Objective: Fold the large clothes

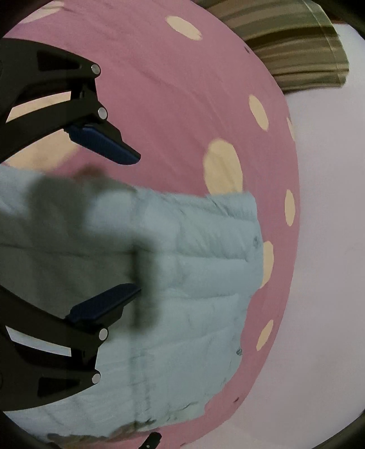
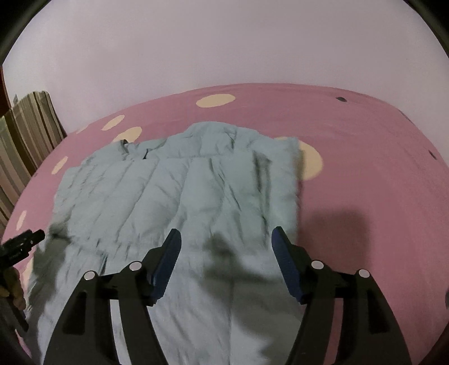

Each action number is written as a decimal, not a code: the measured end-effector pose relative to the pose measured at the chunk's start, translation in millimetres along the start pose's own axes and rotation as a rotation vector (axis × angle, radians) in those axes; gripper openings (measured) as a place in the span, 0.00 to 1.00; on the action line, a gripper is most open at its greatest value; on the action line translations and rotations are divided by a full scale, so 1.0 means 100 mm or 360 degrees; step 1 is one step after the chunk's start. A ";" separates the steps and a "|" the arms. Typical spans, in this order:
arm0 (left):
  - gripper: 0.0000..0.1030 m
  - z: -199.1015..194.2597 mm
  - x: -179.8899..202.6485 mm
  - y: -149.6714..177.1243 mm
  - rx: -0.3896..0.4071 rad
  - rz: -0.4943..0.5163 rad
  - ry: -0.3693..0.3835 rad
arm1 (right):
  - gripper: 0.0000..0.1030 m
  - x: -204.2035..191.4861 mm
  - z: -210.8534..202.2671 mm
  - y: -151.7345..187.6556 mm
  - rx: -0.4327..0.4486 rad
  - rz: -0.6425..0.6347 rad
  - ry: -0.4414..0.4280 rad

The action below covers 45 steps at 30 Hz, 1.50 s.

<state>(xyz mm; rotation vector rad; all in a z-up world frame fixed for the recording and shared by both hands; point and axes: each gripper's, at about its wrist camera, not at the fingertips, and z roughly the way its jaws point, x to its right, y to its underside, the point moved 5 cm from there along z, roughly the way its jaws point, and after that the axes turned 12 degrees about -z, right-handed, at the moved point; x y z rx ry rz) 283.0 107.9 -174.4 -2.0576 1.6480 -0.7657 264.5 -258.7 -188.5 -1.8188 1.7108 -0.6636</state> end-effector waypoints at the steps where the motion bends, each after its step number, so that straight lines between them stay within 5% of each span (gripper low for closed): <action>1: 0.84 -0.08 -0.08 0.06 0.0001 -0.0021 0.0010 | 0.64 0.05 -0.10 0.09 -0.0005 0.0027 -0.0011; 17: 0.84 -0.91 -1.08 1.26 -0.0190 -0.0406 0.0165 | 0.65 0.34 -0.95 1.77 -0.0134 0.0326 -0.0117; 28: 0.83 -1.07 -1.14 1.56 -0.0281 -0.0564 0.0371 | 0.65 0.22 -1.13 1.99 -0.0070 0.0435 -0.0297; 33: 0.69 -1.08 -1.07 1.64 -0.0314 -0.0557 0.0411 | 0.64 0.07 -1.18 2.08 -0.0076 0.0441 -0.0432; 39: 0.51 -1.11 -1.05 1.71 -0.0322 -0.0571 0.0431 | 0.39 0.01 -1.18 2.14 -0.0093 0.0400 -0.0418; 43: 0.21 -1.11 -1.03 1.72 -0.0321 -0.0570 0.0461 | 0.17 0.02 -1.15 2.12 -0.0103 0.0424 -0.0456; 45: 0.15 -1.15 -1.00 1.72 -0.0316 -0.0566 0.0488 | 0.12 0.02 -1.14 2.11 -0.0104 0.0425 -0.0488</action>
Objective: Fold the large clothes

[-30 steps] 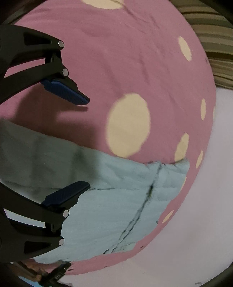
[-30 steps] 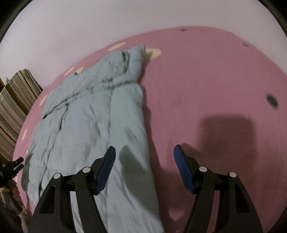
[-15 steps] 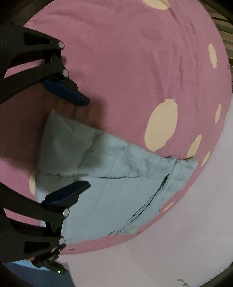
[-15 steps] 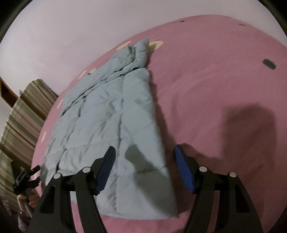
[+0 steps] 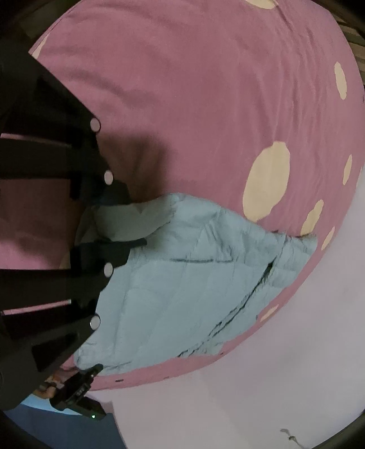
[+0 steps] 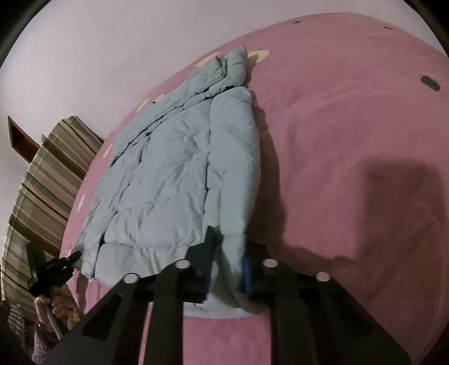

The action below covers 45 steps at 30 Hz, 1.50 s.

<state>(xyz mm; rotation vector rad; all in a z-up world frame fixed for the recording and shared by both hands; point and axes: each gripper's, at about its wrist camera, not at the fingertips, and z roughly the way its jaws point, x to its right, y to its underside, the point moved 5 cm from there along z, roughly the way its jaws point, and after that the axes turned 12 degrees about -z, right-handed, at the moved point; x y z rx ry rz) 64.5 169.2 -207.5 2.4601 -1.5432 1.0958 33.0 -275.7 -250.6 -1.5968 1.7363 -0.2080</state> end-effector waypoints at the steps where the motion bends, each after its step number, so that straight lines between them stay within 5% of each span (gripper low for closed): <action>1: 0.12 -0.02 0.04 -0.01 0.0008 0.0015 0.0009 | 0.11 -0.01 -0.01 -0.01 0.0001 0.0000 -0.0015; 7: 0.06 -0.25 0.33 -0.22 0.0116 0.0039 0.0109 | 0.08 -0.12 -0.17 -0.24 0.0106 0.0028 -0.0156; 16: 0.05 -0.19 0.96 -1.16 0.0314 0.0156 0.0123 | 0.08 -0.10 -0.10 -1.31 0.0304 0.0031 -0.0238; 23: 0.05 0.54 1.33 -1.90 0.0320 0.0195 -0.0033 | 0.08 0.15 0.59 -2.04 0.0256 0.0118 -0.0187; 29: 0.05 1.17 1.21 -2.11 0.0223 0.0201 -0.0166 | 0.08 0.49 1.23 -2.18 0.0108 0.0213 -0.0120; 34: 0.07 1.40 1.15 -2.13 0.0185 0.0239 -0.0186 | 0.09 0.53 1.33 -2.16 0.0103 0.0214 -0.0145; 36: 0.11 1.37 1.16 -2.15 0.0206 0.0254 -0.0148 | 0.10 0.52 1.26 -2.16 0.0118 0.0190 -0.0147; 38: 0.36 1.30 1.18 -2.14 0.0205 0.0238 -0.0086 | 0.16 0.53 1.16 -2.16 0.0141 0.0184 -0.0167; 41: 0.65 1.12 1.19 -2.19 0.0280 0.0188 -0.0026 | 0.51 0.57 0.95 -2.15 0.0216 0.0193 -0.0172; 42: 0.67 1.04 1.19 -2.22 0.0319 0.0183 -0.0012 | 0.62 0.58 0.87 -2.15 0.0251 0.0189 -0.0151; 45: 0.71 0.86 1.15 -2.27 0.0384 0.0205 0.0016 | 0.64 0.64 0.66 -2.15 0.0327 0.0164 -0.0133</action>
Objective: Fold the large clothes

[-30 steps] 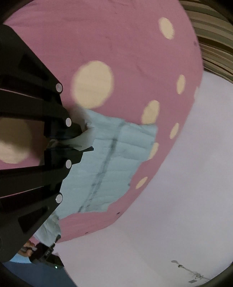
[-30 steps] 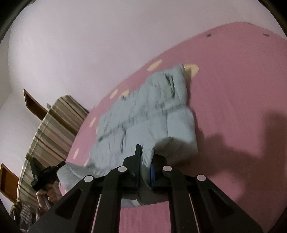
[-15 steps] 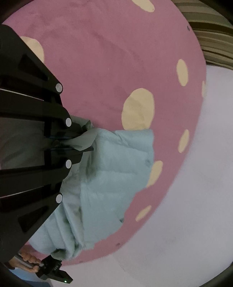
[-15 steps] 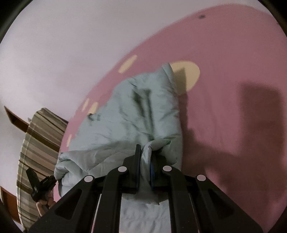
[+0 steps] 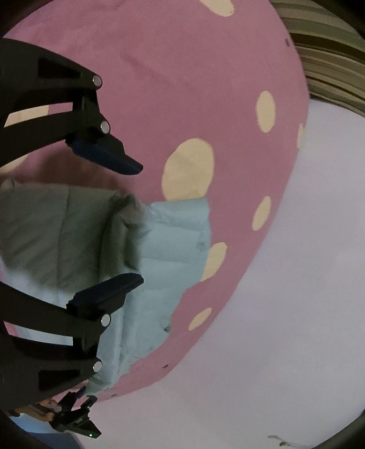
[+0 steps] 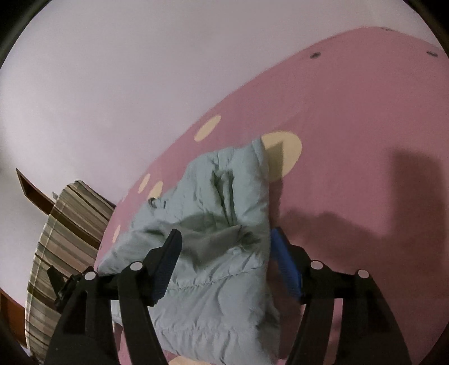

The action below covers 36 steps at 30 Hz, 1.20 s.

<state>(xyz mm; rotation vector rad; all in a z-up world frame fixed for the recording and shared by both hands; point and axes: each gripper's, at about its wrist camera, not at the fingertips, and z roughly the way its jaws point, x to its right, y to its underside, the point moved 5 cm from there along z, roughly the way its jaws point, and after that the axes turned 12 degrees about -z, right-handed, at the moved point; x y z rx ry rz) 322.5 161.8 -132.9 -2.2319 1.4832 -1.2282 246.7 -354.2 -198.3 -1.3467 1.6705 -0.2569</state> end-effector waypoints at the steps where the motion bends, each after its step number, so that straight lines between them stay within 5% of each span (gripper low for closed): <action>1: 0.71 -0.02 -0.03 -0.01 0.0003 0.0010 -0.0011 | 0.64 0.01 -0.01 0.00 -0.0005 -0.0006 0.0003; 18: 0.71 0.55 -0.10 0.01 -0.0239 0.0142 0.0002 | 0.64 -0.16 0.50 -0.25 -0.0105 -0.0400 0.0067; 21: 0.58 0.65 -0.07 0.02 -0.0295 0.0156 0.0020 | 0.63 -0.11 0.63 -0.26 -0.0151 -0.0398 0.0073; 26: 0.19 0.73 0.00 0.08 -0.0331 0.0224 0.0013 | 0.26 -0.13 0.74 -0.19 -0.0209 -0.0441 0.0086; 28: 0.11 0.71 0.04 0.11 -0.0321 0.0264 0.0006 | 0.13 -0.17 0.72 -0.16 -0.0207 -0.0478 0.0103; 36: 0.03 0.26 0.27 0.04 -0.0120 0.0358 0.0022 | 0.07 -0.45 0.32 -0.24 -0.0031 -0.0535 0.0121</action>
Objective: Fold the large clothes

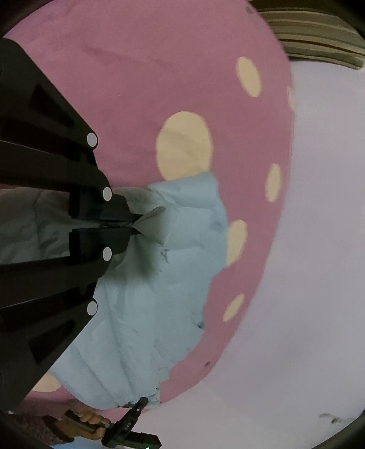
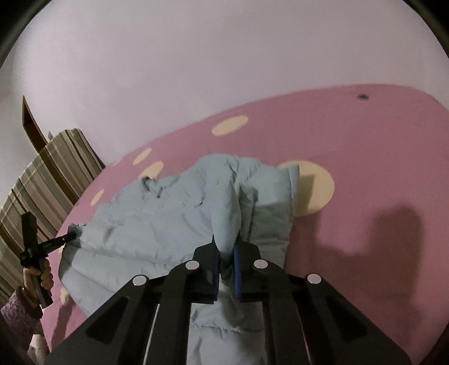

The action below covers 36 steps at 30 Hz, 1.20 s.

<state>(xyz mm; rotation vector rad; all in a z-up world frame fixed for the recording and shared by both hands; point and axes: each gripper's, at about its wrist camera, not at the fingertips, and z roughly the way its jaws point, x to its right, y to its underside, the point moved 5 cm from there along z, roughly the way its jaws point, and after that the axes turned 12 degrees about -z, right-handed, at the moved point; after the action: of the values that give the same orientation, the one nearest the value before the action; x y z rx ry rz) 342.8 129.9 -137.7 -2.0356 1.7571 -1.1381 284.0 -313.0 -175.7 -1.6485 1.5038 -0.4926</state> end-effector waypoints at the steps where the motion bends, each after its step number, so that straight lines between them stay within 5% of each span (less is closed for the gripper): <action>1: 0.03 -0.07 0.04 -0.04 0.0032 0.0014 0.0002 | 0.06 -0.03 -0.06 -0.04 0.0024 -0.0016 0.0011; 8: 0.02 -0.19 0.36 -0.56 0.0213 0.0063 -0.0055 | 0.05 -0.11 -0.20 -0.59 0.0165 -0.0095 0.0116; 16: 0.02 0.50 0.56 -1.21 0.0280 0.0062 -0.0271 | 0.05 0.15 0.47 -1.19 0.0119 -0.0042 0.0280; 27: 0.03 1.73 0.16 -0.89 0.0033 0.0018 -0.0570 | 0.05 0.77 1.54 -0.62 -0.0274 0.0107 0.0457; 31: 0.15 1.92 -0.03 -0.81 0.0004 -0.0040 -0.0639 | 0.03 0.85 1.58 -0.53 -0.0241 0.0134 0.0437; 36: 0.21 1.87 -0.06 -0.86 0.0012 -0.0090 -0.0585 | 0.07 0.82 1.54 -0.57 -0.0232 0.0158 0.0401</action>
<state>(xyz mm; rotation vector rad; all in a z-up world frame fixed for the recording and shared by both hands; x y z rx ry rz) 531.3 100.1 -213.6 -2.1361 1.5197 -0.7212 453.2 -346.7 -239.8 -1.6599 1.8346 -0.5640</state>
